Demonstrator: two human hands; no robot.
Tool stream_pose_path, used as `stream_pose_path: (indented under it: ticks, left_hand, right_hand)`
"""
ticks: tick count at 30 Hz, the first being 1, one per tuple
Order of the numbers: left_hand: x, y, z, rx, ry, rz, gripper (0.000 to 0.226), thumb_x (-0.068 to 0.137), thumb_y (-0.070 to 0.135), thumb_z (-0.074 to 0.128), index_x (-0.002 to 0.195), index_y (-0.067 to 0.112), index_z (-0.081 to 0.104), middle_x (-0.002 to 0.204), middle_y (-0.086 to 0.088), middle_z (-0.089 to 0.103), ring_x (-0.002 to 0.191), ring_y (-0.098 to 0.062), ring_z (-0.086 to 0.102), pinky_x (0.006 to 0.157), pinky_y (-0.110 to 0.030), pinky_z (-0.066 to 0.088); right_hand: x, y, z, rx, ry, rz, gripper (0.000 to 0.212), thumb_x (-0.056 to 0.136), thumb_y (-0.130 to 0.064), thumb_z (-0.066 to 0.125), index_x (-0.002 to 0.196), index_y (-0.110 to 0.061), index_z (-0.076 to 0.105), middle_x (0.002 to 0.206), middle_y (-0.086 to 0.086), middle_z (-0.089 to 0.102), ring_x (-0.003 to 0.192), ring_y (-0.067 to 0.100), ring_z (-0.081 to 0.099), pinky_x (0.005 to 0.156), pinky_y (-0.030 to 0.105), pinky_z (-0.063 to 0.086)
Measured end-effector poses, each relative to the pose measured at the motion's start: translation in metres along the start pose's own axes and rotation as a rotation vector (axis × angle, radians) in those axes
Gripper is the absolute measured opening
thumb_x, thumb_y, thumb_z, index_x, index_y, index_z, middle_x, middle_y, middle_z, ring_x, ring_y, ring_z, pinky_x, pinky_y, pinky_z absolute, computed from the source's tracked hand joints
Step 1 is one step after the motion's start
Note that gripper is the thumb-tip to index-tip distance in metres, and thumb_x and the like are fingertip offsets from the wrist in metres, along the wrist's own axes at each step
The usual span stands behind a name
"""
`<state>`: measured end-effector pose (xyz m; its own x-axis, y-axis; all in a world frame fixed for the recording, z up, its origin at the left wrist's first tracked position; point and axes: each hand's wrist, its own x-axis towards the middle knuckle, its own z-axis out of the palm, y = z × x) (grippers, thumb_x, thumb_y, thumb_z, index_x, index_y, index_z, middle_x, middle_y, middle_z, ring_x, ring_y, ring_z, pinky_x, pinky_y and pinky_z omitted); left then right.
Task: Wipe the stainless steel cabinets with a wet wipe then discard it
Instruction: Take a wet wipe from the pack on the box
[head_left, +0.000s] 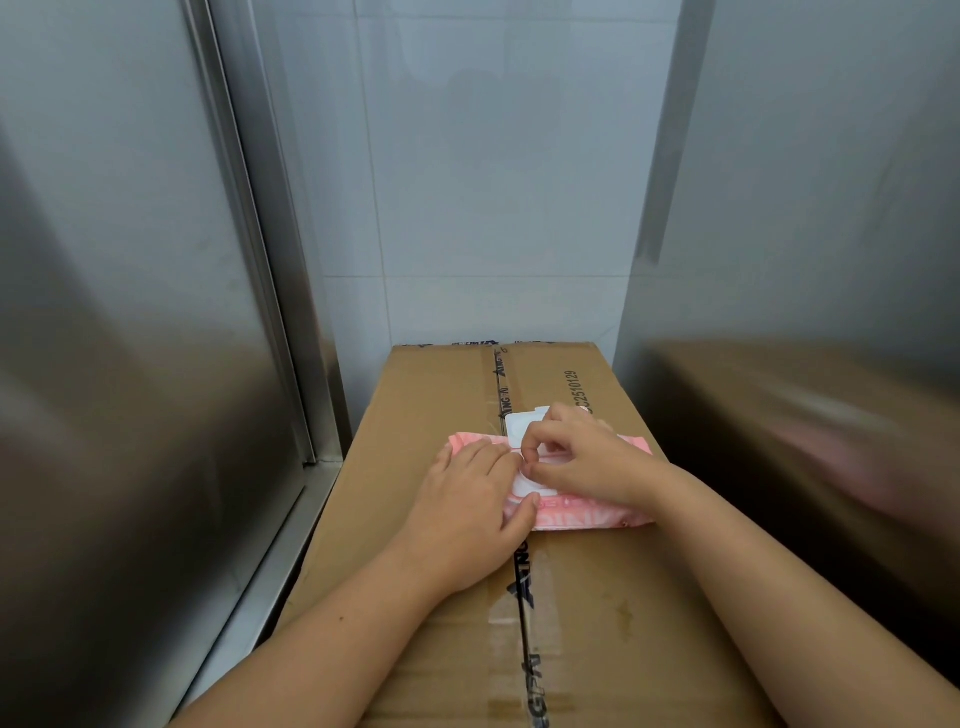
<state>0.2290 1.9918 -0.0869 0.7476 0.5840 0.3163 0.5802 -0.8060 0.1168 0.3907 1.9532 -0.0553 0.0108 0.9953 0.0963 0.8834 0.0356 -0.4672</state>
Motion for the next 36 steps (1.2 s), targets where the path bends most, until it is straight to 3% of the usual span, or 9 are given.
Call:
stream_pose_path:
  ticks: [10,18,24,30,36]
  left_hand:
    - [0.000,0.000,0.000,0.007,0.014,0.000,0.051,0.096,0.047,0.030,0.142,0.025,0.031,0.149,0.010,0.029,0.136,-0.005,0.017,0.111,-0.028,0.003]
    - [0.000,0.000,0.001,0.012,0.037,0.008,0.051,0.096,0.047,0.031,0.142,0.024,0.031,0.148,0.011,0.029,0.136,-0.005,0.018,0.110,-0.027,0.003]
    - [0.000,0.001,-0.001,0.008,0.047,0.012,0.057,0.092,0.051,0.022,0.141,0.024,0.032,0.147,0.011,0.031,0.135,-0.004,0.019,0.109,-0.025,0.003]
    - [0.000,0.000,-0.001,-0.007,0.067,0.014,0.050,0.096,0.045,0.032,0.141,0.025,0.032,0.147,0.013,0.030,0.135,-0.003,0.019,0.109,-0.025,0.004]
    - [-0.001,0.000,-0.002,-0.023,0.063,0.009,0.049,0.096,0.045,0.032,0.141,0.025,0.032,0.147,0.013,0.031,0.135,-0.003,0.019,0.111,-0.027,0.005]
  right_hand:
    - [0.000,-0.002,0.000,-0.005,0.058,0.025,0.024,0.082,-0.025,0.062,0.066,-0.032,0.046,0.082,-0.012,0.034,0.079,0.000,0.033,0.079,0.022,0.024]
    - [-0.001,-0.005,0.002,0.004,0.120,0.020,0.030,0.081,-0.019,0.062,0.057,-0.031,0.050,0.083,-0.008,0.044,0.086,0.009,0.041,0.082,0.023,0.030]
    - [-0.002,0.000,0.004,0.130,0.183,0.021,0.028,0.081,-0.011,0.062,0.058,-0.026,0.053,0.080,-0.008,0.046,0.084,0.010,0.044,0.074,0.020,0.034]
    - [-0.006,0.002,0.003,0.219,0.231,0.019,0.032,0.080,-0.006,0.062,0.059,-0.027,0.052,0.077,-0.011,0.043,0.072,0.000,0.043,0.064,0.008,0.034]
    - [-0.013,0.008,-0.004,0.380,0.341,0.054,0.025,0.082,-0.005,0.061,0.063,-0.020,0.054,0.079,-0.004,0.050,0.072,0.007,0.047,0.062,0.008,0.036]
